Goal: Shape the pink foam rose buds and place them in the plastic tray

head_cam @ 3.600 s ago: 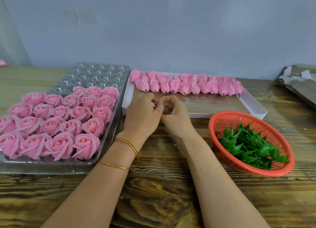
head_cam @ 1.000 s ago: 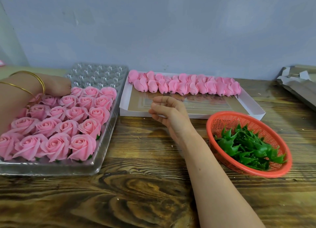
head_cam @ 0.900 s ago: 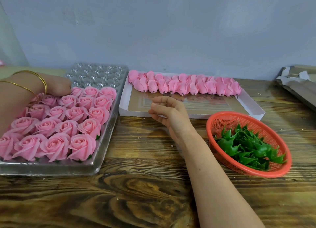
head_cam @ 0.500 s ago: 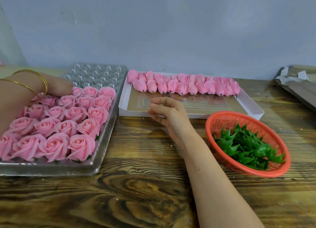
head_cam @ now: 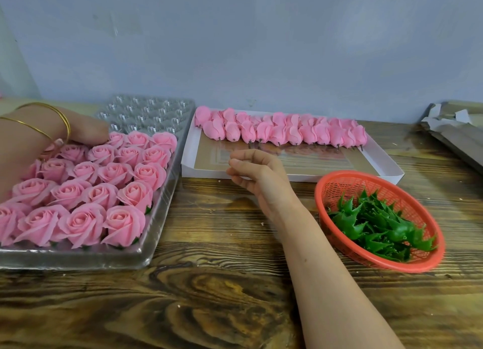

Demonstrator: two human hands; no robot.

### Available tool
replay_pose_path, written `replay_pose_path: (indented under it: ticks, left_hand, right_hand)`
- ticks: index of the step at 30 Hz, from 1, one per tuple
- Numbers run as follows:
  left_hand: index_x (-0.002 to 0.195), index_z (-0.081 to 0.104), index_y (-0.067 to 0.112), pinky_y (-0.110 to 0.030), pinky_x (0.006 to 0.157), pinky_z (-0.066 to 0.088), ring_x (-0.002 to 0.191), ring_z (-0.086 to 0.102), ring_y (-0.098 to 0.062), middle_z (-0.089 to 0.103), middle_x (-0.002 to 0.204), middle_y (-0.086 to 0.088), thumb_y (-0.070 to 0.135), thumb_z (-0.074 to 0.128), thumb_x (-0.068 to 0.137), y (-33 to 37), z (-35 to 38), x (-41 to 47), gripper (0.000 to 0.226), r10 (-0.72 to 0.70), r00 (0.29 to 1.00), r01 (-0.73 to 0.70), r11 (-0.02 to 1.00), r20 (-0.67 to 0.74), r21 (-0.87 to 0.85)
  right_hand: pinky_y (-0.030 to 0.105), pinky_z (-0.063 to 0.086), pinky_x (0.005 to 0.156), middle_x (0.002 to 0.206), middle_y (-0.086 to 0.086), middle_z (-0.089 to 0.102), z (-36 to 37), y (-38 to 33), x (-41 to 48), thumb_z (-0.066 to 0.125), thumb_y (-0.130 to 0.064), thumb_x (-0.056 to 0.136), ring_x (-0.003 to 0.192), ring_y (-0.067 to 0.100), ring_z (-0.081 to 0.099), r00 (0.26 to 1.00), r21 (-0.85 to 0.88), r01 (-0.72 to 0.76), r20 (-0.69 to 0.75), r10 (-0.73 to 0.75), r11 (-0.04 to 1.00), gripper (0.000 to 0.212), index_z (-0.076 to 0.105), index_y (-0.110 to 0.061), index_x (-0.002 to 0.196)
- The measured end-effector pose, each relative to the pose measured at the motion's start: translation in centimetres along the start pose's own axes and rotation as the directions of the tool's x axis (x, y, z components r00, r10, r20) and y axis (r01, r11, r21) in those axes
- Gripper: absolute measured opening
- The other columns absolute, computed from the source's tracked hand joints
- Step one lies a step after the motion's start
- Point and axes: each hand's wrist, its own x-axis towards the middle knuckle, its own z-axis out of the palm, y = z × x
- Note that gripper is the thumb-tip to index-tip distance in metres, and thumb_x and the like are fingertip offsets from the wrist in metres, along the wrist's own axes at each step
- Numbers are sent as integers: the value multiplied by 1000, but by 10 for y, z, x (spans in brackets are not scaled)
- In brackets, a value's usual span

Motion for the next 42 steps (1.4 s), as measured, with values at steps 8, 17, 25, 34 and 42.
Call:
replay_pose_path:
  ticks: [8,17,25,34,42]
  left_hand:
    - [114,57,-6,-34,80,41,86,53,-27,63,102,-25,9,53,95,0,0,-4,25,16,1000,-16,999,-3,-27]
    - [118,55,-5,-34,84,42,100,58,-34,62,106,-26,10,54,95,-2,0,-8,27,21,1000,-20,999,11,-45]
    - [120,54,-3,-34,86,41,103,57,-35,61,109,-26,11,54,96,-1,-2,-11,29,18,1000,-17,997,12,-76]
    - [123,52,0,-33,88,40,105,55,-34,59,113,-25,13,55,96,-1,-2,-15,31,8,1000,-6,994,22,-106]
    - [125,50,2,-32,90,40,106,53,-33,58,115,-25,14,55,96,-1,-3,-16,32,2,1000,1,990,21,-138]
  right_hand:
    - [29,53,80,83,7,63,0,-1,1,68,-2,85,83,19,64,1000,14,3,1,-3,1000,8,67,-8,91]
    - [26,52,77,86,10,61,2,-2,0,67,-1,86,84,20,62,1000,20,0,-9,0,1000,8,66,-8,90]
    - [27,53,79,90,12,61,1,-2,0,67,-1,85,85,20,62,1000,16,0,-2,0,1000,8,66,-7,92]
    - [30,51,83,86,9,62,1,-1,-1,67,-2,86,86,20,62,1000,-3,-6,11,6,1000,9,66,-7,94]
    - [26,52,77,82,6,63,0,0,0,68,-3,86,80,17,64,1000,5,-5,18,5,1000,7,67,-10,89]
